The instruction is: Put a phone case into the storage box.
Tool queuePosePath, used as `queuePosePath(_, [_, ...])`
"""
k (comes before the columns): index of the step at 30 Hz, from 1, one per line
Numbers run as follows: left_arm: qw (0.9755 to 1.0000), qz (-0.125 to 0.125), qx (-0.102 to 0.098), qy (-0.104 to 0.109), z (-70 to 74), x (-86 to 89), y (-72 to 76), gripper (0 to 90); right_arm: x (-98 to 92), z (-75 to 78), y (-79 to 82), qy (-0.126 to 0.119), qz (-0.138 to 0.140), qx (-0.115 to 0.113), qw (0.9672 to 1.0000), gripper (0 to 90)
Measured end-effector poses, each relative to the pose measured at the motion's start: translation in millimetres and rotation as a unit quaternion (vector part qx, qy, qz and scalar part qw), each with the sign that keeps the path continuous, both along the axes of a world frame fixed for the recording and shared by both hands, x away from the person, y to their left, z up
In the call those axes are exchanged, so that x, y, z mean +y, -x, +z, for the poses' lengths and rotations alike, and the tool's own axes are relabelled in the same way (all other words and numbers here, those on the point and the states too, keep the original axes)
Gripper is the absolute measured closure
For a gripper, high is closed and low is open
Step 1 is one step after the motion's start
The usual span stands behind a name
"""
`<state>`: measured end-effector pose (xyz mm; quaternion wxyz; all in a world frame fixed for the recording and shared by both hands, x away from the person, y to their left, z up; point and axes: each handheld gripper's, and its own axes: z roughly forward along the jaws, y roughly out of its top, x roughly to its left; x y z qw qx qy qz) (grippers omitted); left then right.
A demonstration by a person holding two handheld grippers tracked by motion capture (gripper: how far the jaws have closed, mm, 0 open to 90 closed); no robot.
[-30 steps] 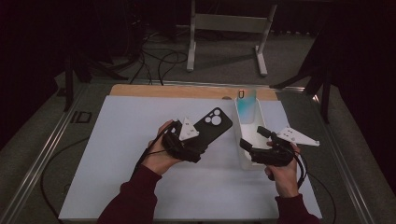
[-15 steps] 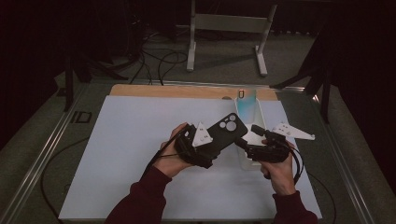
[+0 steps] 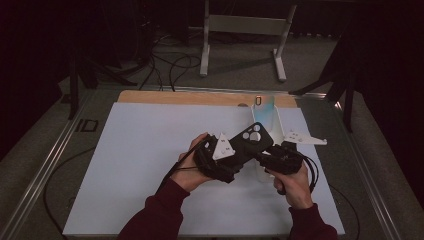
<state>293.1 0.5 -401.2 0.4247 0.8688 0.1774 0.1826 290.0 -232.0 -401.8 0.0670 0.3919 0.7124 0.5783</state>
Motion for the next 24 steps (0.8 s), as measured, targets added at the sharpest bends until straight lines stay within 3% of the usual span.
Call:
queuePosePath(4, [0.9999, 0.005, 0.002, -0.015, -4.7, -3.3, -0.5, 14.8, 2.0, 0.4, 0.6, -0.015, 0.015, 0.007, 0.9998, 77.8])
queuePosePath(7, [0.9995, 0.016, 0.003, -0.027, -7.1, -7.0, 0.7, 13.3, 5.1, 0.0, 2.1, -0.021, 0.018, 0.011, 0.9996, 80.4])
queuePosePath(9, [0.9994, 0.017, 0.012, -0.029, -8.4, -7.1, -0.6, 13.9, 8.2, -0.2, 4.5, -0.012, 0.016, 0.004, 0.9998, 81.2])
queuePosePath(10, [0.9993, 0.020, 0.014, -0.028, -9.0, -6.9, -1.5, 9.6, 9.5, 0.0, 5.2, -0.007, 0.015, 0.000, 0.9999, 81.2])
queuePosePath(17, [0.9986, 0.013, 0.050, 0.011, -8.4, 8.6, -9.1, 3.5, 6.7, 7.3, 4.7, 0.003, 0.016, -0.016, 0.9998, 81.4])
queuePosePath(21, [0.9967, -0.007, 0.073, 0.035, -8.7, 16.1, -12.4, 2.8, 2.2, 11.4, 5.9, 0.000, 0.022, -0.031, 0.9993, 81.4])
queuePosePath(24, [0.9958, -0.023, 0.076, 0.044, -10.6, 18.0, -13.3, 2.5, -0.5, 13.3, 7.1, -0.011, 0.035, -0.037, 0.9987, 81.4])
